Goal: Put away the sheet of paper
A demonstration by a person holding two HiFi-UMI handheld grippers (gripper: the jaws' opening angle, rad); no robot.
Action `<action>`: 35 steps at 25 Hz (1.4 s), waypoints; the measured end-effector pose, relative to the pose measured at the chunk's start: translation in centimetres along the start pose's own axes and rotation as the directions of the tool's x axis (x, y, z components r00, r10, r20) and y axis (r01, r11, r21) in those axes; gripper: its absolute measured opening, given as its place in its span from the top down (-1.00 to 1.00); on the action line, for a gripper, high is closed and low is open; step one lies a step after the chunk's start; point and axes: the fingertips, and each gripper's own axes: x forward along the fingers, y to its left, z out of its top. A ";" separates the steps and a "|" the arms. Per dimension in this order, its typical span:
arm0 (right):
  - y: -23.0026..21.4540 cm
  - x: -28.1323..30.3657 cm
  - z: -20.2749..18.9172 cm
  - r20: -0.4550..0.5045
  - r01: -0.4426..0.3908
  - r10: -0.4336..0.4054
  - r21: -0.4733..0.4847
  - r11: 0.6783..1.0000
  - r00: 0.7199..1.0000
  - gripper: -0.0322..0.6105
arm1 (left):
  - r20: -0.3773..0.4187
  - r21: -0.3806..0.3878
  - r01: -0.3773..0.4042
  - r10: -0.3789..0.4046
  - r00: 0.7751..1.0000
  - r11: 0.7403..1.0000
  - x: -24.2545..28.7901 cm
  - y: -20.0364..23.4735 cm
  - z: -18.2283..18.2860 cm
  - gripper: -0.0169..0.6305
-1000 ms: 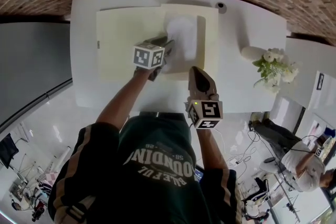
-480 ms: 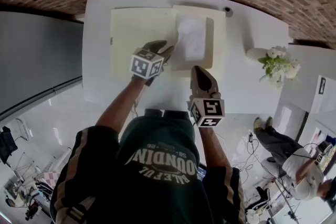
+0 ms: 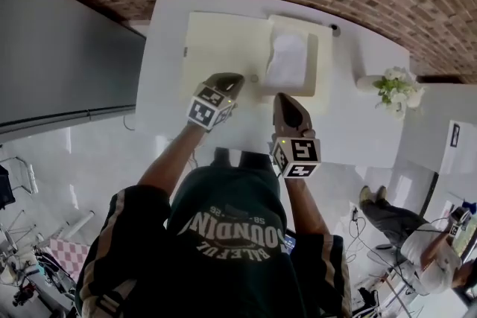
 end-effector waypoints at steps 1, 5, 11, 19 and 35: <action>0.6 -0.3 0.3 0.010 -0.003 0.003 -0.008 1.000 1.000 0.90 | 0.007 0.007 -0.008 0.008 1.000 1.000 -0.9 -0.1 -0.1 0.91; 2.8 -0.9 1.8 0.053 -0.019 0.022 -0.051 0.999 0.998 0.90 | 0.067 0.029 -0.038 0.036 0.997 0.999 -4.2 -0.1 0.9 0.91; 6.0 -3.0 4.3 0.116 -0.026 0.038 -0.102 0.994 0.992 0.90 | 0.159 0.078 -0.080 0.067 0.985 0.994 -10.1 -1.1 2.9 0.91; 8.0 -4.4 9.4 0.215 -0.025 0.060 -0.161 0.987 0.975 0.91 | 0.273 0.132 -0.157 0.116 0.955 0.979 -15.9 -0.7 6.5 0.91; 8.9 -4.9 9.8 0.233 -0.031 0.069 -0.165 0.986 0.970 0.91 | 0.297 0.120 -0.170 0.128 0.946 0.978 -17.4 -0.9 6.9 0.91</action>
